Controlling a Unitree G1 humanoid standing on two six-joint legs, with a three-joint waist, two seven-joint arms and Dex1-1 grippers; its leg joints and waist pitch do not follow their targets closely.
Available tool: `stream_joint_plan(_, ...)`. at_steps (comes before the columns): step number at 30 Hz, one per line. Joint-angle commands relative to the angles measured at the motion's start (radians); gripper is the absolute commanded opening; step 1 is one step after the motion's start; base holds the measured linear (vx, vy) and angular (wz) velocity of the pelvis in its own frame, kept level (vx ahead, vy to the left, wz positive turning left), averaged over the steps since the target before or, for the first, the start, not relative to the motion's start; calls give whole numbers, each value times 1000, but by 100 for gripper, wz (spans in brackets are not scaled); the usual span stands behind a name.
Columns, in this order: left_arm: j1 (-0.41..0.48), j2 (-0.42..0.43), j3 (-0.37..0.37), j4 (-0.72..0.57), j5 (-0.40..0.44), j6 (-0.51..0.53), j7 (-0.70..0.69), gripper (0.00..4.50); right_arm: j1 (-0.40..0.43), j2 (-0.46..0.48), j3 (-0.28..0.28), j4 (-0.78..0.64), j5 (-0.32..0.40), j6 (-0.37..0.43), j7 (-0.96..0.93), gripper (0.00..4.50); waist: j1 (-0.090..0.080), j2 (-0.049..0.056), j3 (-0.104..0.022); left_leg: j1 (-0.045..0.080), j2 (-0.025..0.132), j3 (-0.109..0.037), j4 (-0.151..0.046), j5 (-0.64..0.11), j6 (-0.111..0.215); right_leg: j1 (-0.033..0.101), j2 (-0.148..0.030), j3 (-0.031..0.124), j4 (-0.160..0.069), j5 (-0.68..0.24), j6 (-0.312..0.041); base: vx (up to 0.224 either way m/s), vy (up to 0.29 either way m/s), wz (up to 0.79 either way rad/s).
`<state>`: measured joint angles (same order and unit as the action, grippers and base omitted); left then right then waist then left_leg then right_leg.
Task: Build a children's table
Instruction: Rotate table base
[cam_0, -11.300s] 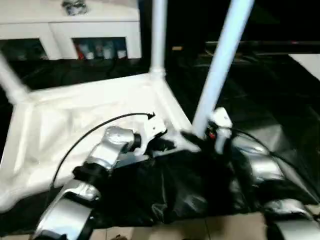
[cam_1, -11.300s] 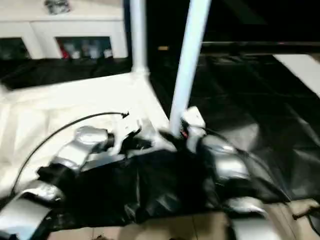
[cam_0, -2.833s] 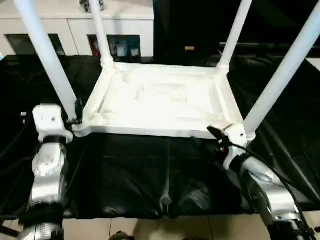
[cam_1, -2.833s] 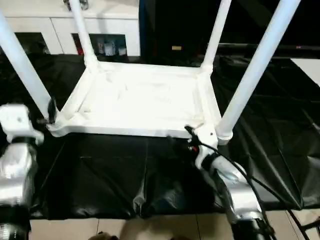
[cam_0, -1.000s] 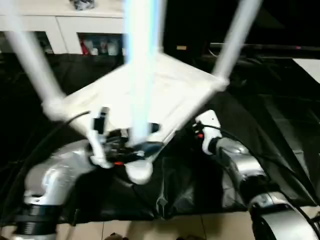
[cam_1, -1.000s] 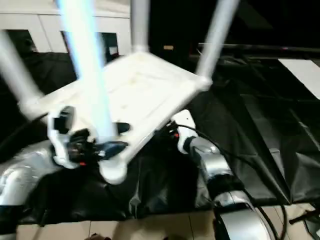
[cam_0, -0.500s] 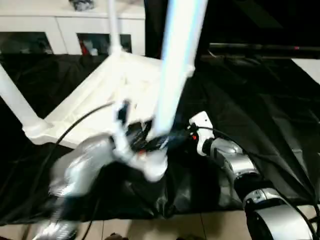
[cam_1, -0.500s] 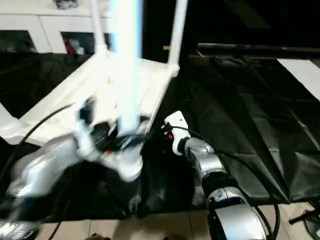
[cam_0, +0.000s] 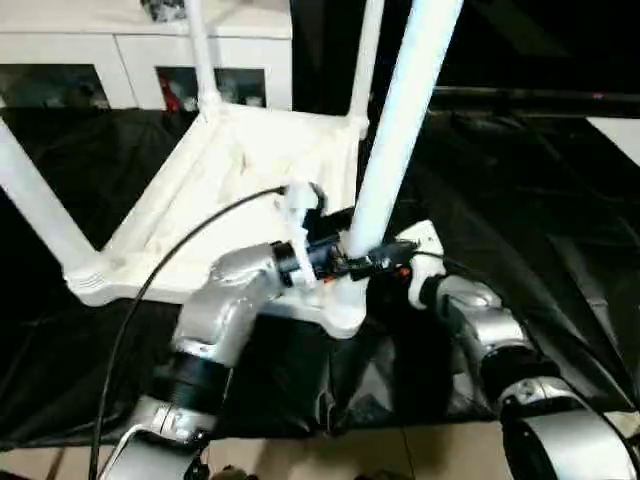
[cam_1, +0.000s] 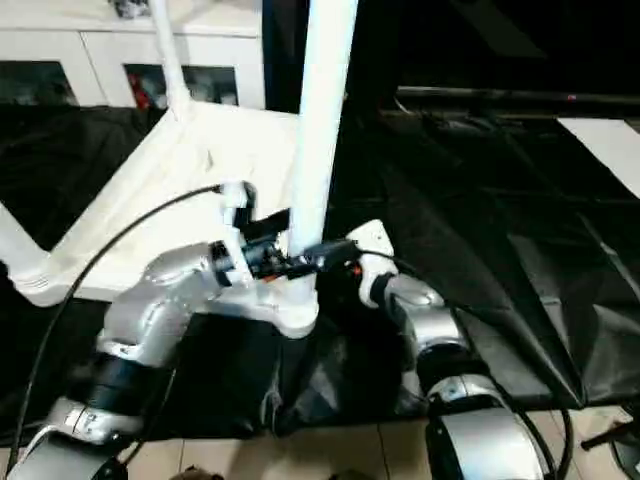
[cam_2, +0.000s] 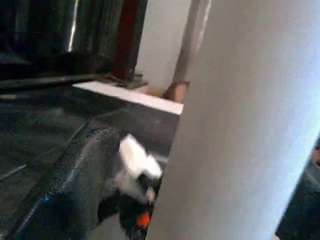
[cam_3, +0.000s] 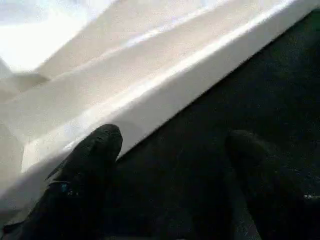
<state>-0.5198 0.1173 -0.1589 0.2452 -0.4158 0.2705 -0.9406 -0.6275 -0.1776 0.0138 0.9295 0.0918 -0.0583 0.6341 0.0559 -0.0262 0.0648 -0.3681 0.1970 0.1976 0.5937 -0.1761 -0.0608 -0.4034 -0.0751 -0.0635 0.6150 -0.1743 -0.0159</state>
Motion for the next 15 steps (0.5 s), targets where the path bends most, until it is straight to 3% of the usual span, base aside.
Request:
stream_joint_plan(1, 13, 43, -11, -35, 11, 17, -41, 445, 18, -40, -31, -53, 25, -8, 9, 384, 11, 3, -76, 13, 35, -17, -65, -200, 34, 55, -65, 46, -68, -175, -236, 0, 0, 0)
stream_joint_plan(3, 51, 131, -38, -56, 27, 25, -137, 445, 65, -84, -36, -134, 33, 9, 58, 384, 18, 7, -76, 15, 35, -16, -65, -193, 37, 53, -62, 45, -67, -168, -232, 0, 0, 0)
stream_joint_plan(7, 61, 188, -55, -19, 65, -13, -194, 445, 103, -116, -31, -198, 35, 19, 99, 384, 20, 12, -75, 18, 35, -15, -67, -210, 30, 49, -59, 45, -69, -182, -226, 0, 0, 0)
stream_joint_plan(13, 9, 315, -109, 163, 181, -134, -289, 445, 228, -263, 6, -423, 47, 71, 264, 384, 45, 10, -69, 23, 33, -15, -70, -254, 23, 47, -57, 46, -84, -278, -165, 0, 0, 0)
stream_joint_plan(15, -22, 331, -135, 231, 230, -183, -292, 418, 277, -311, 14, -527, 80, 116, 330, 384, 48, 8, -70, 21, 35, -17, -72, -256, 17, 47, -63, 46, -84, -297, -163, 0, 0, 0)
